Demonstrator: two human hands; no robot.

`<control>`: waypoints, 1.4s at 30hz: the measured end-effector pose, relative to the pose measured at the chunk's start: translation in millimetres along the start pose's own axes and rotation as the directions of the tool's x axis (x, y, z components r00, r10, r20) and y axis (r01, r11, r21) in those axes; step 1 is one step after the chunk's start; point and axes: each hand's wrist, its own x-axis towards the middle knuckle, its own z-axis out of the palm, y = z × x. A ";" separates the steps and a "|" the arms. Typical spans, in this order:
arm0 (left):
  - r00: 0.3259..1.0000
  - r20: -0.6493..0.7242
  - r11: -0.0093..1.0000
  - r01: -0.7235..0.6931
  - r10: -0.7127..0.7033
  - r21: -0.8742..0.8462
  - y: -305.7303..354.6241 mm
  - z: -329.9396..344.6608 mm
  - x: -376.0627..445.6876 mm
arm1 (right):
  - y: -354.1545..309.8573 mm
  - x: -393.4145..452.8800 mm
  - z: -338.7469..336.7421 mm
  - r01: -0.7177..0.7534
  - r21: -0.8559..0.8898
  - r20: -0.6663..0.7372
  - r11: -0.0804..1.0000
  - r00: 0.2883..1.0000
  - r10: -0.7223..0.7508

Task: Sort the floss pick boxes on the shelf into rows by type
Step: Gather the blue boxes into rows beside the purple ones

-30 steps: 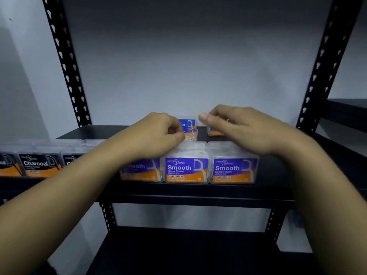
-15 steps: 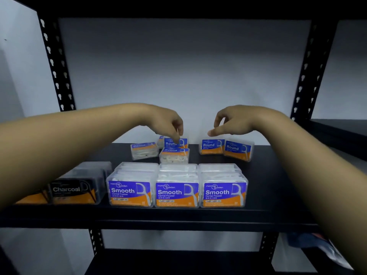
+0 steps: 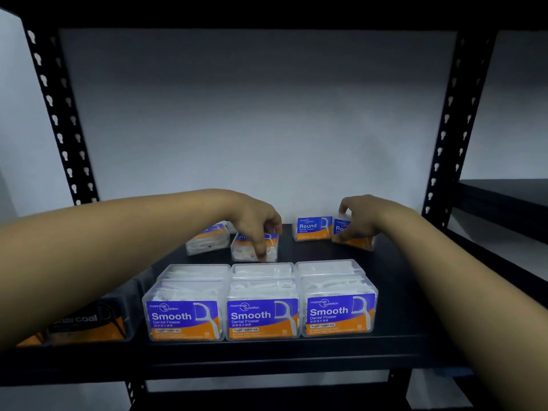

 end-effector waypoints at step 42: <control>0.830 -0.455 0.922 -0.385 0.322 -0.049 71.6 -64.6 -58.7 | 20.8 -117.4 -75.4 0.082 0.072 0.093 0.994 0.992 -0.089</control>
